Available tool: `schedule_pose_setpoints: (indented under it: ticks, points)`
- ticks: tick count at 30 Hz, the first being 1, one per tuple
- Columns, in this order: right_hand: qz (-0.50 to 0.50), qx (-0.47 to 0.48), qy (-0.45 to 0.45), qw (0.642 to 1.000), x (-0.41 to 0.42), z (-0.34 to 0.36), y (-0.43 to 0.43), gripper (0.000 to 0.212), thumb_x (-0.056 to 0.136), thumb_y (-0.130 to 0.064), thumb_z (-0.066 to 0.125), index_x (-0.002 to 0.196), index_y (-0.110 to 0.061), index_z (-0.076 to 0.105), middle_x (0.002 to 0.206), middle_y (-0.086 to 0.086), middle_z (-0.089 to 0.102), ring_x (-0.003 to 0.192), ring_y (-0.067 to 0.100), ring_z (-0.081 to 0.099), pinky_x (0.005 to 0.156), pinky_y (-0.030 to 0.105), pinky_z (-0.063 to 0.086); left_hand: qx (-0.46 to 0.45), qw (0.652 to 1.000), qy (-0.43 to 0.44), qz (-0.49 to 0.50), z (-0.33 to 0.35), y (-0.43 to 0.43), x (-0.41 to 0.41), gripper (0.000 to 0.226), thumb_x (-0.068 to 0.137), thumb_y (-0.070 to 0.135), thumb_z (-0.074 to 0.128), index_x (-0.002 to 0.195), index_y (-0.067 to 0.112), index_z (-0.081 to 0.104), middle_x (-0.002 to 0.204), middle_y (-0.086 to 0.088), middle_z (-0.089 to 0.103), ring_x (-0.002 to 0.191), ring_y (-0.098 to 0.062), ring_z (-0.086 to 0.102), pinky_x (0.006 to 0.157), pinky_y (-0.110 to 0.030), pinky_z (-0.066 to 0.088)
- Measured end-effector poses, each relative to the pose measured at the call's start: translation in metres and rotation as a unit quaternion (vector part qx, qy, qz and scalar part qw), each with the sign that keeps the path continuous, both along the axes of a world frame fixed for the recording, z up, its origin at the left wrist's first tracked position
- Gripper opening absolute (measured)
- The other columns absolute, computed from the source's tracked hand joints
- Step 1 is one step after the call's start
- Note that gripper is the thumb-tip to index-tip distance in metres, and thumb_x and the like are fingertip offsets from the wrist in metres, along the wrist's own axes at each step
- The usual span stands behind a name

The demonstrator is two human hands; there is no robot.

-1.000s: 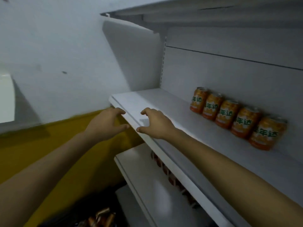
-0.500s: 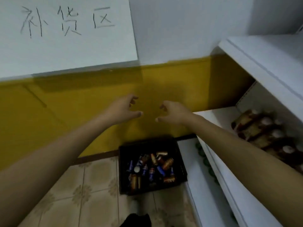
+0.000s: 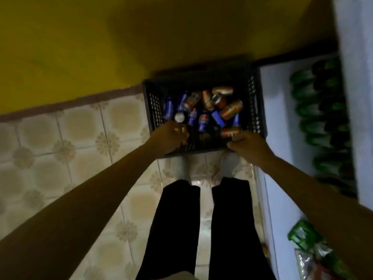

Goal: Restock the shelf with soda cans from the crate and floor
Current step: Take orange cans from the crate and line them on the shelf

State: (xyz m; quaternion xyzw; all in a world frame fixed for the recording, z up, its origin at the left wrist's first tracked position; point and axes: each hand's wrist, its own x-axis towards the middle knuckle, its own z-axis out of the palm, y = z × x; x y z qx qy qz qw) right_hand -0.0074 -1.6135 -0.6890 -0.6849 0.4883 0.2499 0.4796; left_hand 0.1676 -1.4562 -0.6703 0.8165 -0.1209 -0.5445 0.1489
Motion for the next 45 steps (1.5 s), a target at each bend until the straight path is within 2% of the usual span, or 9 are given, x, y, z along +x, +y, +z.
schedule_pose_setpoints:
  ticks: [3,7,12,18,22,28,32,38,45]
  points:
    - [-0.048,0.017,0.003,0.999,0.001,-0.11,0.005,0.017,0.078,-0.024,0.07,0.065,-0.02,0.059,0.086,0.014,0.064,0.094,0.04,0.064,0.088,0.052,0.051,0.051,0.998,0.014,0.046,-0.095,0.014,-0.013,0.048,0.089,0.026,0.065,0.131,0.008,0.051,0.127,-0.012,0.058,0.107,-0.024,0.057,0.086,-0.03,0.043]
    - [-0.035,0.038,0.01,0.999,0.02,-0.202,0.013,0.025,0.082,-0.019,0.067,0.065,-0.003,0.058,0.088,0.029,0.064,0.09,0.046,0.063,0.083,0.059,0.051,0.078,0.993,0.052,0.076,-0.191,0.034,-0.021,0.05,0.084,0.02,0.071,0.129,0.012,0.051,0.124,-0.011,0.061,0.114,-0.029,0.057,0.099,-0.041,0.047]
    - [0.003,0.072,0.034,0.997,0.052,-0.262,0.034,0.026,0.092,-0.025,0.062,0.082,-0.001,0.066,0.117,0.023,0.063,0.109,0.036,0.06,0.095,0.049,0.048,0.086,0.992,-0.014,0.096,-0.268,0.046,-0.009,0.046,0.091,0.027,0.062,0.132,0.012,0.046,0.118,-0.002,0.06,0.093,-0.017,0.056,0.062,-0.022,0.044]
    - [0.022,0.114,0.017,0.993,0.089,-0.322,0.078,0.042,0.096,-0.041,0.049,0.087,-0.003,0.065,0.094,0.02,0.067,0.09,0.035,0.064,0.087,0.046,0.052,0.116,0.985,-0.026,0.126,-0.349,0.047,0.007,0.068,0.087,0.027,0.067,0.142,0.009,0.03,0.137,-0.012,0.049,0.122,-0.03,0.05,0.093,-0.035,0.043]
    - [0.041,0.141,0.03,0.989,0.112,-0.37,0.098,0.032,0.098,-0.04,0.047,0.101,-0.013,0.062,0.083,0.0,0.056,0.085,0.019,0.055,0.062,0.026,0.041,0.147,0.984,-0.041,0.089,-0.391,0.043,0.01,0.072,0.087,0.043,0.063,0.141,0.007,0.031,0.135,-0.015,0.049,0.122,-0.033,0.05,0.097,-0.042,0.043]
    - [-0.082,0.235,0.017,0.968,0.127,-0.401,0.118,0.059,0.092,-0.05,0.052,0.143,-0.025,0.037,0.14,0.007,0.049,0.123,0.029,0.051,0.094,0.035,0.043,0.138,0.986,-0.091,0.024,-0.417,0.053,-0.001,0.099,0.072,0.04,0.08,0.143,0.006,0.019,0.13,-0.016,0.053,0.115,-0.035,0.056,0.094,-0.048,0.048]
    - [-0.097,0.278,0.007,0.956,0.115,-0.371,0.113,0.059,0.092,-0.049,0.051,0.144,-0.023,0.037,0.138,0.008,0.05,0.119,0.026,0.053,0.089,0.033,0.043,0.118,0.988,-0.086,0.059,-0.397,0.054,0.0,0.085,0.075,0.04,0.077,0.139,0.009,0.03,0.126,-0.01,0.057,0.111,-0.03,0.058,0.08,-0.031,0.04]
    - [-0.162,0.245,0.01,0.956,0.084,-0.258,0.094,0.055,0.093,-0.055,0.048,0.13,-0.015,0.051,0.122,0.012,0.063,0.104,0.026,0.062,0.088,0.039,0.051,0.081,0.98,-0.152,-0.101,-0.276,0.038,0.001,0.078,0.075,0.05,0.073,0.138,0.021,0.037,0.115,-0.005,0.064,0.102,-0.027,0.062,0.077,-0.032,0.047]
    - [-0.413,0.327,-0.02,0.85,0.045,-0.052,0.069,0.071,0.077,-0.058,0.068,0.135,-0.023,0.046,0.124,0.011,0.06,0.099,0.028,0.063,0.065,0.036,0.056,-0.027,0.929,-0.288,-0.231,-0.043,0.008,-0.054,0.082,0.068,0.058,0.073,0.137,0.025,0.041,0.128,-0.003,0.051,0.116,-0.026,0.046,0.087,-0.039,0.045]
